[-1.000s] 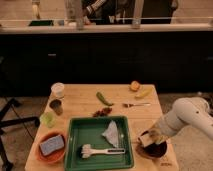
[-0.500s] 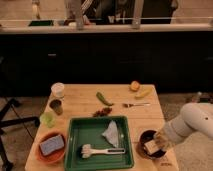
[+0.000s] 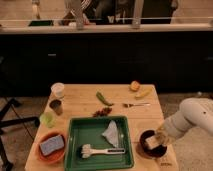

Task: Wipe purple bowl with eraser

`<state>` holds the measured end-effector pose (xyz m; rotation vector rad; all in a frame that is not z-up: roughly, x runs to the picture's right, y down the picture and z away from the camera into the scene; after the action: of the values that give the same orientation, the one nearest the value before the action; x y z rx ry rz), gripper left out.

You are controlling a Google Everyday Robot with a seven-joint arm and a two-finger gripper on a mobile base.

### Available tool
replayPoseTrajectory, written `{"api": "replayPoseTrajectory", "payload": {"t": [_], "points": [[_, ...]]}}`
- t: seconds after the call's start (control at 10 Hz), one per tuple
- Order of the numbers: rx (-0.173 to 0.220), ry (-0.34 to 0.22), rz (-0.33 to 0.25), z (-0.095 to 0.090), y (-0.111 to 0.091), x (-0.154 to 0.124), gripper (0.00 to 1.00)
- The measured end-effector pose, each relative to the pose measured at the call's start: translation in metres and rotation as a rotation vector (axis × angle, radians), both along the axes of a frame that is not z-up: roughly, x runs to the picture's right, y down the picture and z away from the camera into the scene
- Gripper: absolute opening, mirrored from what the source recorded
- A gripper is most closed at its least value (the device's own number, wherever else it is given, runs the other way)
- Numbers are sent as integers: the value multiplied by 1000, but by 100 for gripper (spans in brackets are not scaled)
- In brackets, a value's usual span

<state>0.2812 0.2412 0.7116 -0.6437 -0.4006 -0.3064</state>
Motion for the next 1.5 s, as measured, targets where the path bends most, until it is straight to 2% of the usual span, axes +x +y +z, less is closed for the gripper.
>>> {"api": "replayPoseTrajectory", "payload": {"t": [0.2,0.4,0.7,0.8,1.0,1.2,1.5], "points": [[-7,-7,-19,8,-6,-6,10],[-8,-27,-34,7,-5,-15,10],[-15,-60,-54,-7,11,-22,10],[-25,-60,-54,-15,22,-19,10],[-29,-52,-48,-17,27,-10,10],[-36,-36,-40,-9,21,2,10],[-37,-36,-52,7,4,1,10]]}}
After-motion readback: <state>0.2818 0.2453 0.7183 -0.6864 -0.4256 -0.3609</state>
